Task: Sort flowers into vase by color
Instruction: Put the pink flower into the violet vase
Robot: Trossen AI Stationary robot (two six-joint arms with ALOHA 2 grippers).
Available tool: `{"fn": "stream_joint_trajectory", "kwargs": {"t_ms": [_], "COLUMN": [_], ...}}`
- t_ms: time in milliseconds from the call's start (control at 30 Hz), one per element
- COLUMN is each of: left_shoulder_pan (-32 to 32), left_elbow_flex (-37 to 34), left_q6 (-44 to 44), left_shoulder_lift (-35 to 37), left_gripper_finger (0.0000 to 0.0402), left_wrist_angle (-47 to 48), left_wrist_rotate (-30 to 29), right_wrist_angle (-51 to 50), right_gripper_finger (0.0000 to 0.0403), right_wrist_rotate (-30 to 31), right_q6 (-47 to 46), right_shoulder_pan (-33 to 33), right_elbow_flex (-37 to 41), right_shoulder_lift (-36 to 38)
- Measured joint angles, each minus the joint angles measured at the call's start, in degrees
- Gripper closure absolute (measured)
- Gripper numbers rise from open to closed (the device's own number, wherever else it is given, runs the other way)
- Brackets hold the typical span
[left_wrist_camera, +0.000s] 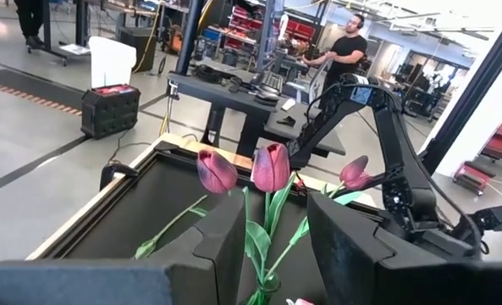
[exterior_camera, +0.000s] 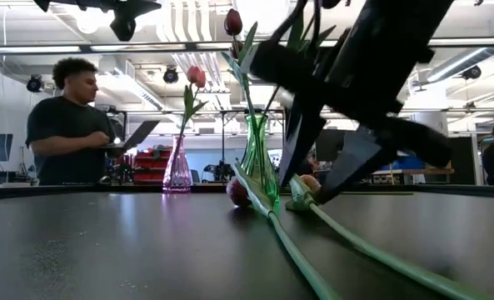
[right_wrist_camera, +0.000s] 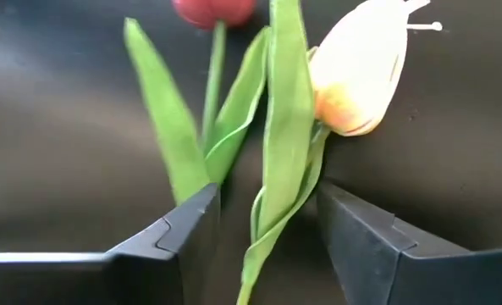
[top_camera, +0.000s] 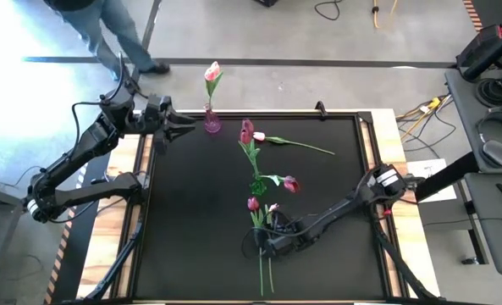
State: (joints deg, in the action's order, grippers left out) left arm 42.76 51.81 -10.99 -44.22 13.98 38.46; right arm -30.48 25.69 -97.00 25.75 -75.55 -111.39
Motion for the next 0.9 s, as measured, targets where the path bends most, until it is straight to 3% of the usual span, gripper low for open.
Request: {"fn": "stream_joint_trajectory", "kwargs": {"t_ms": [167, 433, 667, 900], "left_shoulder_pan": [0.0, 0.0, 0.0, 0.1], "left_elbow_flex": [0.0, 0.0, 0.0, 0.0], "left_q6": [0.0, 0.0, 0.0, -0.7], "left_shoulder_lift": [0.2, 1.0, 1.1, 1.2], "left_gripper_finger": [0.0288, 0.0287, 0.0287, 0.0287], "left_wrist_angle": [0.8, 0.7, 0.6, -0.5], "left_wrist_rotate": [0.0, 0.0, 0.0, 0.1], "right_wrist_angle": [0.2, -1.9, -16.0, -43.4], "right_gripper_finger": [0.025, 0.0382, 0.0388, 0.0389], "right_wrist_rotate": [-4.2, -4.9, -4.7, -4.0], "right_q6": [0.0, 1.8, 0.9, -11.2], "right_shoulder_pan": [-1.9, -2.4, -1.9, -1.0], "right_elbow_flex": [-0.1, -0.1, -4.6, -13.3], "right_shoulder_lift": [-1.0, 1.2, 7.4, 12.5]}}
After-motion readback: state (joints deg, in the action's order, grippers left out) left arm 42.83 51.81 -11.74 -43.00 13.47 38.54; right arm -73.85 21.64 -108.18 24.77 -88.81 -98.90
